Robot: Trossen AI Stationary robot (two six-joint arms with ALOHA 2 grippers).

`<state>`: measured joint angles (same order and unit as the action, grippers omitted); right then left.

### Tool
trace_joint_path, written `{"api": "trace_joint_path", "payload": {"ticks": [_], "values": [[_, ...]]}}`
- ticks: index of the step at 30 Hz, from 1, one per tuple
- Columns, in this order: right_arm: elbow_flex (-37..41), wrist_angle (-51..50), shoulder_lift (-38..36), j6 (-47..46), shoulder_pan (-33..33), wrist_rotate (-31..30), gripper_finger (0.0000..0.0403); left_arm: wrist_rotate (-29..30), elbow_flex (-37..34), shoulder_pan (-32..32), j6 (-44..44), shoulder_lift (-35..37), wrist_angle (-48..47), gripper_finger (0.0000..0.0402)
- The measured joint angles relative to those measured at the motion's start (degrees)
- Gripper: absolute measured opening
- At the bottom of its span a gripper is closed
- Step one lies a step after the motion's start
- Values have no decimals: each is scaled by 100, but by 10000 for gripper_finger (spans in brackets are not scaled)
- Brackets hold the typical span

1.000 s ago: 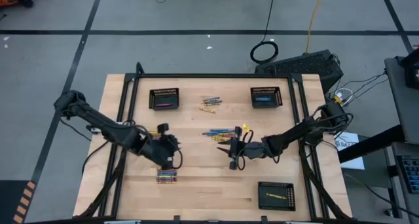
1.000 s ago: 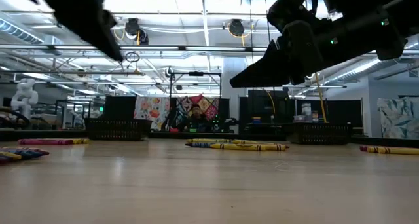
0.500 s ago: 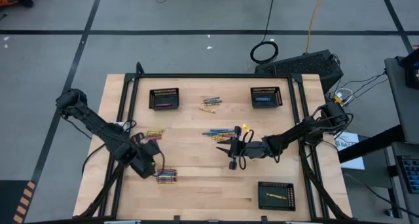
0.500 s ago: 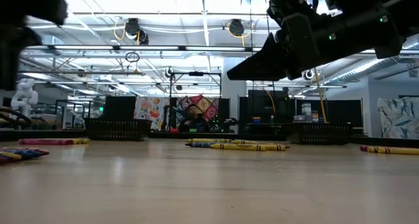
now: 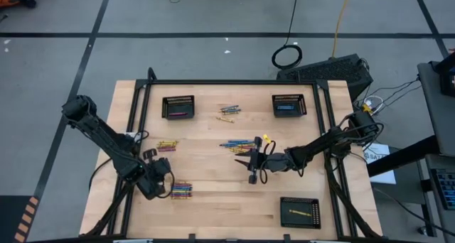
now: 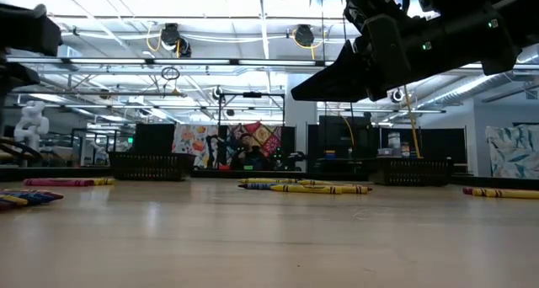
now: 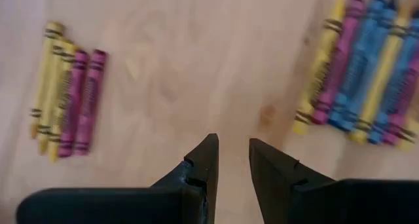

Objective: Sort crayons
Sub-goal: Put the red crayon into the top left black bin

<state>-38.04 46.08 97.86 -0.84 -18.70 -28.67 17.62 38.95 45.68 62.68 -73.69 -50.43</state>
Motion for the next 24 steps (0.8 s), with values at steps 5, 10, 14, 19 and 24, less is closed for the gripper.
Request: {"api": "trace_joint_path", "payload": {"ticks": [5,10,14,19,24], "values": [[0,3,0,2,4,1,73,810,-251,-314,231,0,-3,89],[0,3,0,-53,70,7,73,919,-435,-948,290,0,1,89],[0,3,0,-139,111,18,73,872,-575,-1324,-167,0,51,89],[0,3,0,-147,111,22,73,807,-677,-1555,-719,0,64,89],[0,1,0,-147,111,22,73,783,-736,-1762,-912,0,101,89]]}}
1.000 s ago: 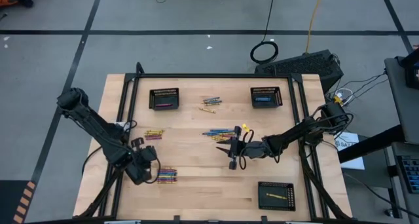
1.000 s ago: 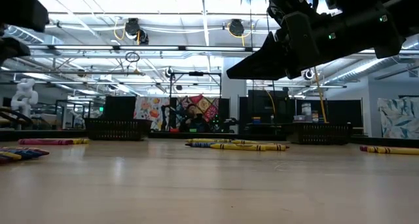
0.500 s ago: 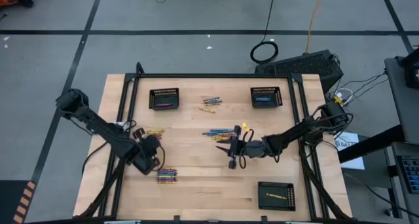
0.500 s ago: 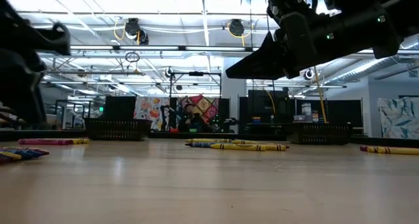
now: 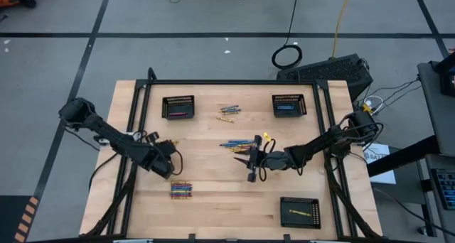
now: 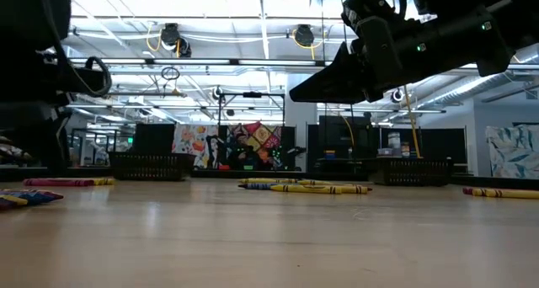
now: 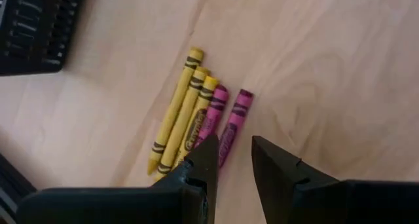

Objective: Sort crayons
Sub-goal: Put the red crayon into the top left black bin

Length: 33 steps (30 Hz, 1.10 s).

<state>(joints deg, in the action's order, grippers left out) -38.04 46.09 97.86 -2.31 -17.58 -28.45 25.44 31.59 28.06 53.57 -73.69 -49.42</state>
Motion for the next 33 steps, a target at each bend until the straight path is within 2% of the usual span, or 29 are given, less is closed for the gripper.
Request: {"api": "trace_joint_path", "payload": {"ticks": [7,11,17,20,26,33], "values": [[-2,0,0,-2,0,2,73,-236,-2,-541,-568,0,577,89],[-2,-2,0,-2,0,2,73,-379,-2,-901,-726,0,606,85],[-2,-4,0,-2,0,4,73,-769,-2,-1340,-568,0,604,33],[-2,-6,0,4,0,3,73,-810,-2,-1401,-370,0,604,6],[-2,-7,0,15,0,4,73,-819,0,-1406,-285,0,607,3],[-2,-7,0,15,0,4,73,-1306,8,-1391,-285,0,883,1]]}}
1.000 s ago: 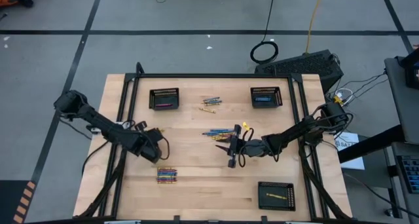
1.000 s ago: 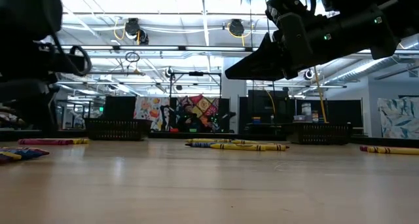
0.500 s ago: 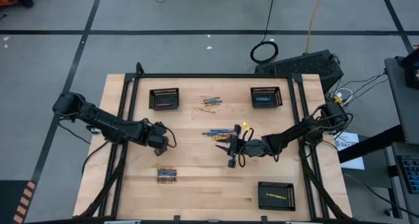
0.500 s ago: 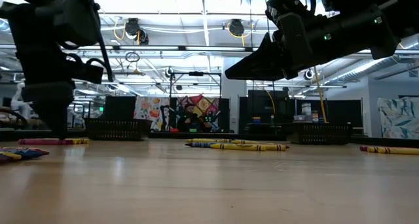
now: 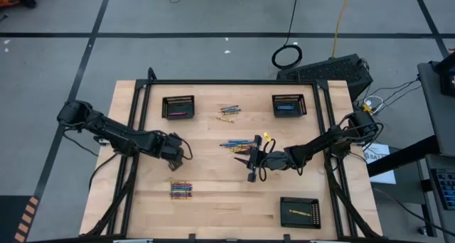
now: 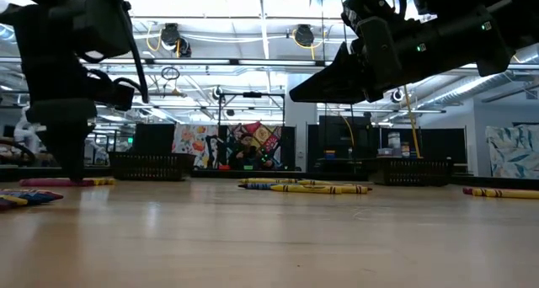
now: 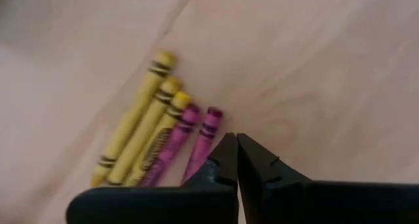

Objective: Sort crayons
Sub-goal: Put the red crayon into the top left black bin

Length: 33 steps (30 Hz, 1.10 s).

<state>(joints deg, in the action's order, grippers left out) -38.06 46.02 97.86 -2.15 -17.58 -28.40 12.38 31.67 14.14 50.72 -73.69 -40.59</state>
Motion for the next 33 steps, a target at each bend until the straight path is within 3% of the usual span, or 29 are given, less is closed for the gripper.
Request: {"api": "trace_joint_path", "payload": {"ticks": [8,14,19,21,27,33], "values": [[0,-2,0,-5,0,-1,73,-47,470,223,-56,51,-65,0],[0,-26,0,-13,0,-1,73,-1145,504,622,-143,70,-296,3],[0,-44,0,-15,0,0,73,-1559,501,975,-12,70,-556,54],[0,-44,0,-4,0,-2,73,-1447,501,1106,-46,72,-459,87],[0,-81,0,-17,37,-2,73,-311,501,1391,-199,46,-323,178],[0,-122,0,-17,37,0,73,-269,368,1631,-505,-296,72,199]]}}
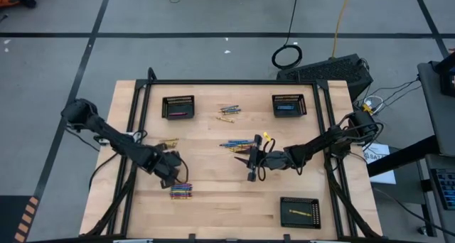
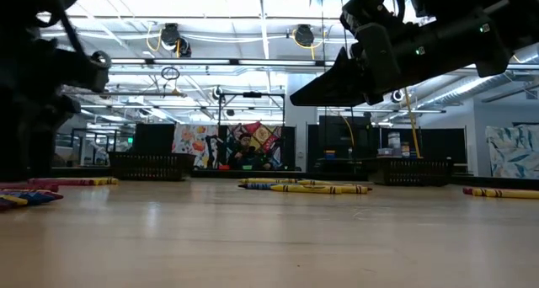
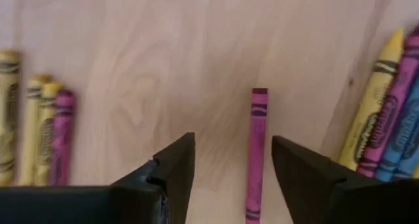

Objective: Sort crayons
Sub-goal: Put the red crayon into the top left black bin

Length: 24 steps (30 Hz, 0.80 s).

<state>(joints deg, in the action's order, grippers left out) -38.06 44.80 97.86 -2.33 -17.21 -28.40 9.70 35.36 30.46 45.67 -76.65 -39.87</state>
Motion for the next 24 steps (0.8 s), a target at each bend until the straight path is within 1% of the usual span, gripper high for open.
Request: {"api": "trace_joint_path", "payload": {"ticks": [5,8,10,13,19,21,24], "values": [[0,-7,0,-2,0,0,73,15,-6,143,-100,-334,83,200],[0,-5,0,-2,0,0,73,20,17,162,-104,-457,102,186],[0,-5,0,-4,0,0,73,-14,15,162,-104,-491,89,166],[0,-5,0,-2,-1,0,73,-71,11,162,-124,-495,82,123],[0,-5,0,-2,0,0,73,-86,9,155,-168,-500,36,22],[0,-5,0,44,0,0,73,-80,12,155,-269,-500,23,9],[0,-57,-59,214,-30,-1,73,-56,133,154,-489,-511,-69,11]]}}
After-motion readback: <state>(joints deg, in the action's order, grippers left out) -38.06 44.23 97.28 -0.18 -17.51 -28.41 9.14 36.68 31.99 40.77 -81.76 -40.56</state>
